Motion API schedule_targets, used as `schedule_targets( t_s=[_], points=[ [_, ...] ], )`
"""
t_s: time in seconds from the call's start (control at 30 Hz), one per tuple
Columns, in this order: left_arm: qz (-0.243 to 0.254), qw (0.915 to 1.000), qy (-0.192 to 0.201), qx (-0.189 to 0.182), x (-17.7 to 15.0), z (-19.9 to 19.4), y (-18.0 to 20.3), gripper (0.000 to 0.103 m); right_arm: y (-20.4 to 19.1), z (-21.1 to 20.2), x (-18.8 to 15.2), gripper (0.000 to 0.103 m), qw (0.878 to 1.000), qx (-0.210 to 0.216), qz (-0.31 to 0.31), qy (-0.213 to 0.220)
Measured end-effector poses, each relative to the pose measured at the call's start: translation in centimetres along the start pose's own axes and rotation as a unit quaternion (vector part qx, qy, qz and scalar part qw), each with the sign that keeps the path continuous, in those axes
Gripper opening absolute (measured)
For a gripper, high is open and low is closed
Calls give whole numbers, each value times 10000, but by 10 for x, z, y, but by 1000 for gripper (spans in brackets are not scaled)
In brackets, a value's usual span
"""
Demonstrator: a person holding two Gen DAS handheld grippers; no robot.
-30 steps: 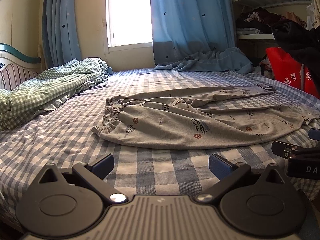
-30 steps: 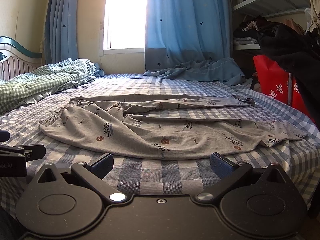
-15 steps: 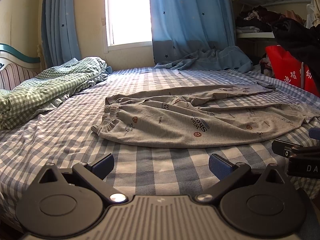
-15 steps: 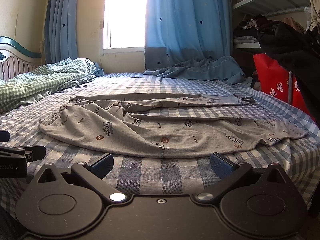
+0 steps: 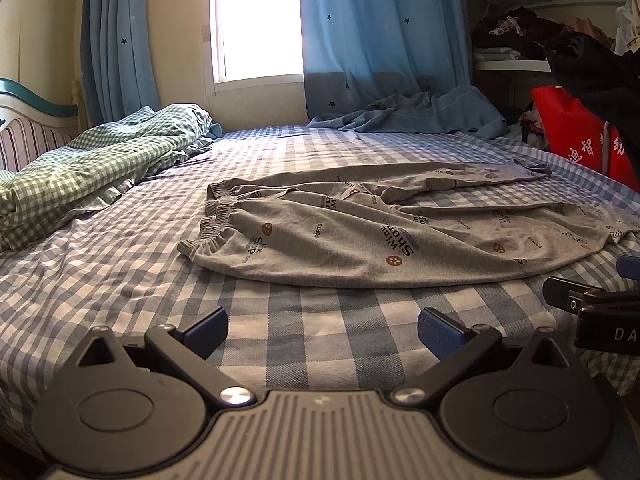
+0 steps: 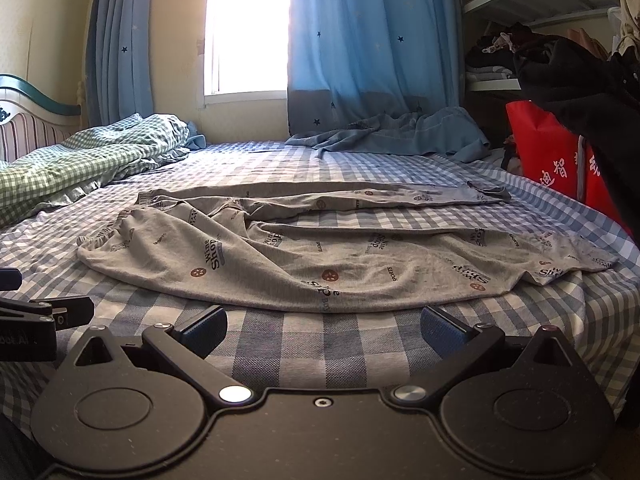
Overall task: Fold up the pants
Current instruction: 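Grasp the waistband with the left tool while the right tool grasps the leg hem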
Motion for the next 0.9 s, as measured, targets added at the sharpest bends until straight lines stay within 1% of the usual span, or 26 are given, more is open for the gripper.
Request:
schedule_targets(
  t_s=[0.3,0.4,0.47,0.57,0.63,0.67,0.77,0.83,0.9],
  points=[
    [-123,9997,-176,-118,3,10,-3,103,0,8,3,102,10000,9,17,-88],
    [-169,9995,-202,-192,6,15,-4,103,-2,14,4,102,9999,45,29,-108],
    [-185,9990,-287,-300,8,20,-4,103,-1,17,6,102,9999,98,72,-90],
    [-314,9970,-454,-548,16,33,-11,103,3,22,13,102,9986,409,318,52],
    [-521,9951,-531,-646,25,44,-20,103,9,30,21,102,9954,745,590,134],
    [-625,9942,-549,-676,31,50,-25,103,13,35,26,102,9939,840,706,139],
    [-879,9921,-579,-683,53,73,-42,103,26,60,47,103,9898,1095,896,139],
    [-1048,9909,-572,-628,73,93,-57,103,35,79,63,103,9892,1171,854,203],
    [-1276,9884,-553,-612,89,112,-71,103,47,103,84,103,9875,1352,787,211]
  ],
)
Point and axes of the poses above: each gripper's, at about its wrist camera, not at the fingertips, and z roughly the way its jaws point, y to its right, x to its top, the point moved 4 cm from there along z, roughly the way its jaws point, and after that the axes turned 6 degrees about x, right-handed, at the moved point
